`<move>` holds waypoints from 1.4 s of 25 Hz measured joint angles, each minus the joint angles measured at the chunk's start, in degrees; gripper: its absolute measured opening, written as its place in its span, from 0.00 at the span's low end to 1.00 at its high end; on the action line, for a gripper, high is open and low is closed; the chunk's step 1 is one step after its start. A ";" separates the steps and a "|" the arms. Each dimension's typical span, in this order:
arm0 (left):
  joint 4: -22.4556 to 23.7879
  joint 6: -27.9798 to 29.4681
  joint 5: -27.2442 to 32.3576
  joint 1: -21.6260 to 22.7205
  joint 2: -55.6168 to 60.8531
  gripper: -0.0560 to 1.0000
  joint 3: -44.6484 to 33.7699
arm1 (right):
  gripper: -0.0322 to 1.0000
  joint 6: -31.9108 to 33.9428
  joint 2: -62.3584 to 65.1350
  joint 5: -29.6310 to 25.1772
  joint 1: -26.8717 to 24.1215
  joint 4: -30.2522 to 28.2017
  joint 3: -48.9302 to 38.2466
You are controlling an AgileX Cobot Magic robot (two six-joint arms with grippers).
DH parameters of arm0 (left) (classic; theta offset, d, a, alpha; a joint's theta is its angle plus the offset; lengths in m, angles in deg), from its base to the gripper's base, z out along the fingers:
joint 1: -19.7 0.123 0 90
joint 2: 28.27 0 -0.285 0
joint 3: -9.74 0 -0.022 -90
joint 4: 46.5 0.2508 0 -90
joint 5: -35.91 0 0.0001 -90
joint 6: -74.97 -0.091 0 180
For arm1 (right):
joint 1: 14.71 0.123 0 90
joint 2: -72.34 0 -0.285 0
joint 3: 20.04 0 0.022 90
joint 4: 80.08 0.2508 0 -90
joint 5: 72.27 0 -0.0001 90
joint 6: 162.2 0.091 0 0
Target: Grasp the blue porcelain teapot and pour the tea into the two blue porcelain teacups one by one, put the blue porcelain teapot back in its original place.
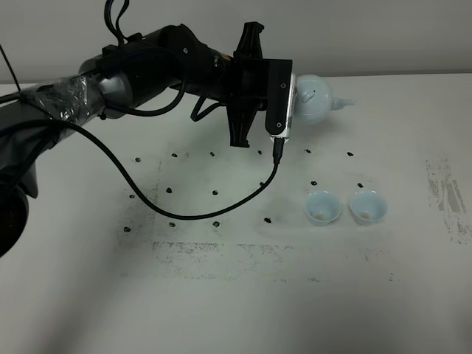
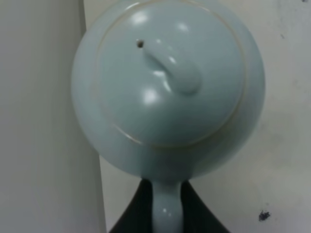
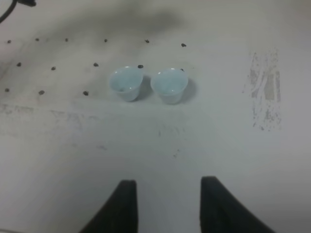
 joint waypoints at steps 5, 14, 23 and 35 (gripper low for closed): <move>-0.12 -1.79 -0.16 -0.88 -2.13 0.09 1.72 | 0.32 0.00 0.00 0.06 0.00 0.00 0.00; -0.24 -10.88 -1.84 -2.15 -4.34 0.09 1.87 | 0.32 0.00 0.00 0.12 0.00 0.19 0.00; -0.24 -12.57 -2.92 -3.26 -4.74 0.09 1.87 | 0.32 0.00 0.00 0.18 0.00 0.19 0.00; 3.09 -12.80 -2.60 -5.39 -4.74 0.09 1.87 | 0.32 0.00 0.00 0.23 0.00 0.25 0.00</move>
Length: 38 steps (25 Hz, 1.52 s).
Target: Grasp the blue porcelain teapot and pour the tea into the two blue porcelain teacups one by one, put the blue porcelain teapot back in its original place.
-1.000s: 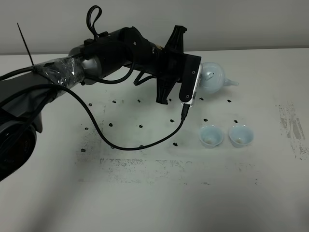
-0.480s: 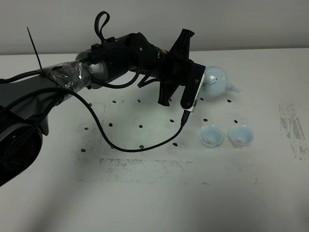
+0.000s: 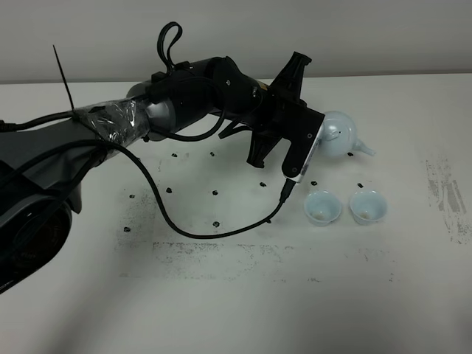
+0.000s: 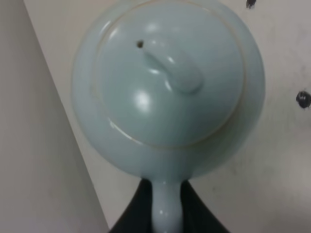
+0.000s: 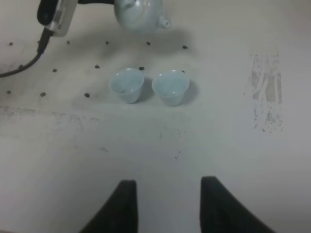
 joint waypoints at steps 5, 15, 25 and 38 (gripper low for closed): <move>2.84 0.00 0.26 -1.10 0.00 0.09 0.00 | 0.32 0.00 0.00 0.00 0.00 0.00 0.00; 6.59 0.00 0.30 -1.34 0.00 0.09 0.00 | 0.32 0.00 0.00 0.00 0.00 0.09 0.00; 11.72 -0.04 0.49 -3.04 0.00 0.09 0.00 | 0.32 0.00 0.00 0.00 0.00 0.14 0.00; 15.45 -0.04 0.24 -4.02 0.00 0.09 0.00 | 0.32 0.00 0.00 0.00 0.00 0.14 0.00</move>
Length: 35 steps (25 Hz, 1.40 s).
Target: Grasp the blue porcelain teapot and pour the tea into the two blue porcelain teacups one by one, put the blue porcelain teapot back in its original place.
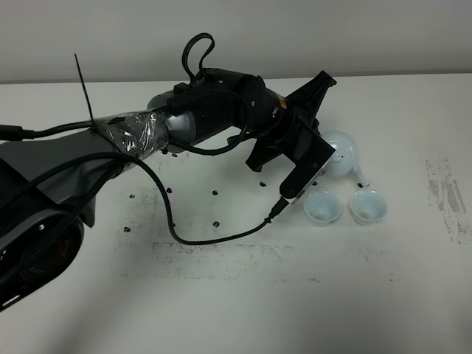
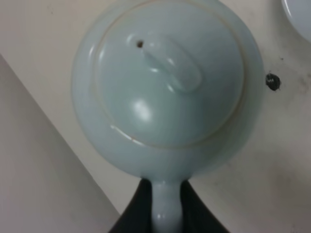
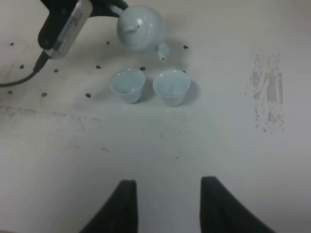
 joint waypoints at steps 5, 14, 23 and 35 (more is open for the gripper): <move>0.74 0.00 -0.14 -0.22 0.00 0.09 0.00 | 0.32 0.00 0.00 0.00 0.00 0.00 0.00; 4.25 0.00 -0.27 -0.80 0.00 0.09 0.00 | 0.32 0.00 0.00 0.00 0.00 0.00 0.00; 6.43 0.00 -1.71 -1.51 0.00 0.09 0.00 | 0.32 0.00 0.00 0.00 0.00 0.00 0.00; 7.30 0.00 -1.82 -1.88 0.00 0.09 0.00 | 0.32 0.00 0.00 0.00 0.00 0.00 0.00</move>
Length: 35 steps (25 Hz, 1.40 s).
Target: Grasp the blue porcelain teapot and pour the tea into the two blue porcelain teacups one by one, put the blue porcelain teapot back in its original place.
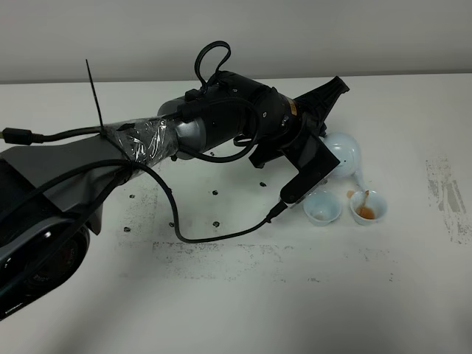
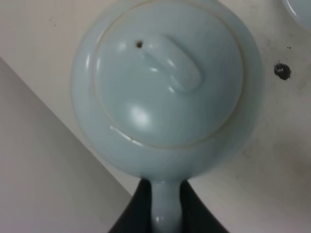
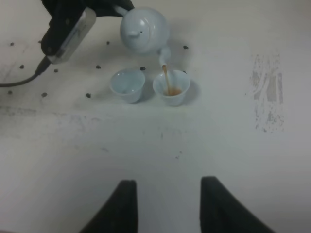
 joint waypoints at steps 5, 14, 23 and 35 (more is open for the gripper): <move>0.41 0.00 -0.57 0.00 0.00 0.09 0.00 | 0.32 0.00 0.00 0.00 0.00 0.00 0.00; 1.33 0.00 -1.04 0.00 0.00 0.09 0.00 | 0.32 0.00 0.00 0.00 0.00 0.00 0.00; 1.81 0.00 -1.28 0.00 0.00 0.09 0.00 | 0.32 0.00 0.00 0.00 0.00 0.00 0.00; 2.85 0.00 -1.52 -0.58 0.00 0.09 0.00 | 0.32 0.00 0.00 0.00 0.00 0.00 0.00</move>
